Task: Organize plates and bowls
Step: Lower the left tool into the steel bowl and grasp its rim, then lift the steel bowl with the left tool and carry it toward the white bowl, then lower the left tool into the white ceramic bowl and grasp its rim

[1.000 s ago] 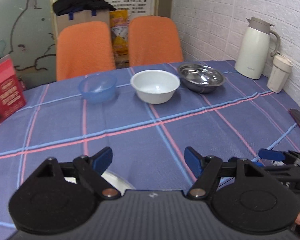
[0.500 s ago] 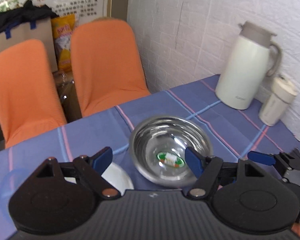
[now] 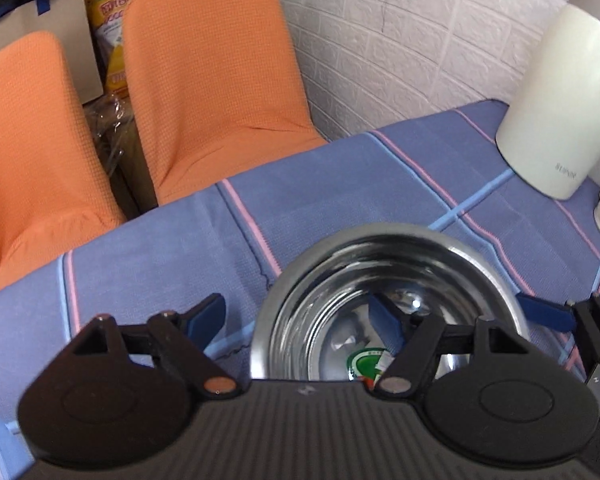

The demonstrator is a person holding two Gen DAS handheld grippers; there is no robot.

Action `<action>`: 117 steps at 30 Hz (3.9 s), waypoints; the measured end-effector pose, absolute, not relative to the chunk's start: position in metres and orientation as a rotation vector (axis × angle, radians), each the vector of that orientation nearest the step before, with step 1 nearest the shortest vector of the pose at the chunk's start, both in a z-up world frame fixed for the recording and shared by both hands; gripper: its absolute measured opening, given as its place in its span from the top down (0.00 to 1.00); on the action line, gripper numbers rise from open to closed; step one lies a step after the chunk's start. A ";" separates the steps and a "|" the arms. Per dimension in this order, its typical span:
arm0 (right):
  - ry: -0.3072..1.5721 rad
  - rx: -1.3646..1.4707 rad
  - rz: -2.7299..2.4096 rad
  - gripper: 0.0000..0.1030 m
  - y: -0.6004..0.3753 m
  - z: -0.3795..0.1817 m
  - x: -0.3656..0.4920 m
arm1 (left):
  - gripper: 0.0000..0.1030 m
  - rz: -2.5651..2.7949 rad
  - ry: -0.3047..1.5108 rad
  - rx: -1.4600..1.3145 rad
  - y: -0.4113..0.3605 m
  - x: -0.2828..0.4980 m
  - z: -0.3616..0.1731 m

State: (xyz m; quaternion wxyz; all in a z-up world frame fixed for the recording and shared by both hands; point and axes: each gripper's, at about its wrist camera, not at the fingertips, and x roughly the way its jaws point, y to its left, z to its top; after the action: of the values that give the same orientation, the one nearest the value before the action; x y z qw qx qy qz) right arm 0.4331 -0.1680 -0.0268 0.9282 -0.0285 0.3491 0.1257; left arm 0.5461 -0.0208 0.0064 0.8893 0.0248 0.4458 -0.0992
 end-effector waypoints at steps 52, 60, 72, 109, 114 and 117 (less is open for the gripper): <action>0.766 0.081 0.478 0.12 -0.135 -0.014 0.168 | 0.52 -0.284 0.974 0.077 -0.008 0.253 -0.002; 0.771 0.068 0.504 0.13 -0.136 -0.017 0.156 | 0.26 -0.281 0.938 0.093 -0.005 0.239 -0.001; 0.661 0.158 0.382 0.13 -0.205 0.013 0.153 | 0.05 -0.099 0.719 0.026 0.067 0.225 0.068; 0.758 -0.240 0.700 0.13 -0.089 -0.006 0.360 | 0.05 -0.302 0.931 -0.044 0.112 0.470 0.027; 0.755 -0.273 0.735 0.13 -0.073 -0.012 0.368 | 0.05 -0.296 0.941 0.012 0.105 0.469 0.017; 0.756 -0.303 0.749 0.12 -0.065 -0.018 0.371 | 0.05 -0.299 0.938 0.055 0.097 0.467 0.012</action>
State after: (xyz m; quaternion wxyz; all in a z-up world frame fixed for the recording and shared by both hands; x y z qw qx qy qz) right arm 0.3713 -0.0647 -0.0185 0.8508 -0.1439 0.3591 0.3557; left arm 0.4675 0.0972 0.0118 0.8808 0.0266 0.4504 -0.1434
